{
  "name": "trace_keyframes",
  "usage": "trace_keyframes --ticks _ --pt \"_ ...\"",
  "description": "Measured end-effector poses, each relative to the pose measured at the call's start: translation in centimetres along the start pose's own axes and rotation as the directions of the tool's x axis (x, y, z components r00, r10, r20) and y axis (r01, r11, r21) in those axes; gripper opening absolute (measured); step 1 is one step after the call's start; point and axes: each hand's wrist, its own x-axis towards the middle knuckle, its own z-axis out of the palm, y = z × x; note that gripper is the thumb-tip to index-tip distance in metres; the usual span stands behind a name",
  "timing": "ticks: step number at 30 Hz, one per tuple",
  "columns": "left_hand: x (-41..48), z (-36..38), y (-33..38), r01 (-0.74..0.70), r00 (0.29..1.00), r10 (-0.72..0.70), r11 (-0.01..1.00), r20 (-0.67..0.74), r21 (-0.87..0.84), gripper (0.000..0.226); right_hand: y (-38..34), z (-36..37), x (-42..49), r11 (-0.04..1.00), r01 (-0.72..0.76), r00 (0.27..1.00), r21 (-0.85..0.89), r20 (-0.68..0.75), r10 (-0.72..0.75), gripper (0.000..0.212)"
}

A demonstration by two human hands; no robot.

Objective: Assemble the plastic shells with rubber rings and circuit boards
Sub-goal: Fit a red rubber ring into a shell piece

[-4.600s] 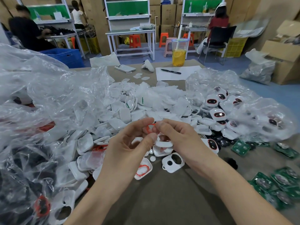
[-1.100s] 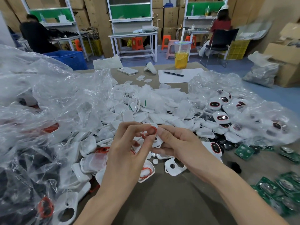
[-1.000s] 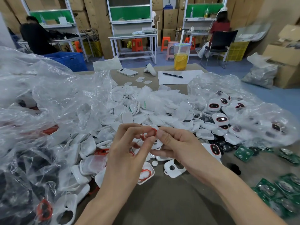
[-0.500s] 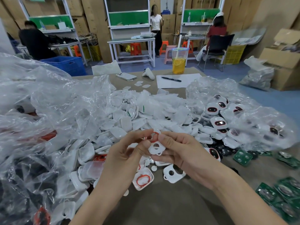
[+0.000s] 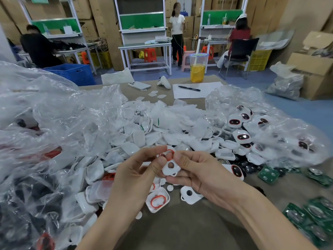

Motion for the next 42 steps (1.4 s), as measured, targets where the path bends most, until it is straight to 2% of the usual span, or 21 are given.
trace_keyframes --ticks 4,10,17,24,35,39,42 --pt "0.2 -0.3 -0.1 0.01 1.0 -0.009 1.0 0.026 -0.01 0.025 -0.1 0.2 -0.2 0.999 0.0 1.0 -0.037 -0.008 0.0 0.031" --pt "0.5 -0.8 -0.9 0.098 0.994 -0.097 0.995 0.043 -0.023 0.026 -0.2 0.3 -0.2 0.996 0.017 1.0 -0.083 0.004 -0.016 0.035" --pt "0.5 -0.8 -0.9 0.137 0.989 -0.133 0.989 0.065 -0.057 0.043 0.0 0.3 0.0 0.974 0.06 0.998 -0.219 -0.023 -0.067 0.031" --pt "0.7 -0.9 -0.8 0.149 0.984 -0.136 0.982 0.118 -0.114 0.034 0.1 0.4 0.1 0.96 0.089 0.995 -0.264 -0.024 -0.099 0.024" --pt "0.6 -1.0 -0.7 0.167 0.977 -0.145 0.976 0.153 -0.141 0.029 0.3 0.2 0.2 0.964 0.053 0.998 -0.261 0.03 -0.047 0.024" --pt "0.8 -0.5 -0.5 0.142 0.99 -0.143 0.985 0.0 -0.094 0.032 0.2 0.0 0.3 0.975 0.062 0.997 -0.216 -0.029 -0.069 0.02" --pt "0.5 0.3 -0.2 0.064 0.988 -0.059 0.997 -0.146 0.031 0.015 0.0 0.3 0.3 0.975 0.105 0.991 -0.198 -0.064 -0.119 0.018"
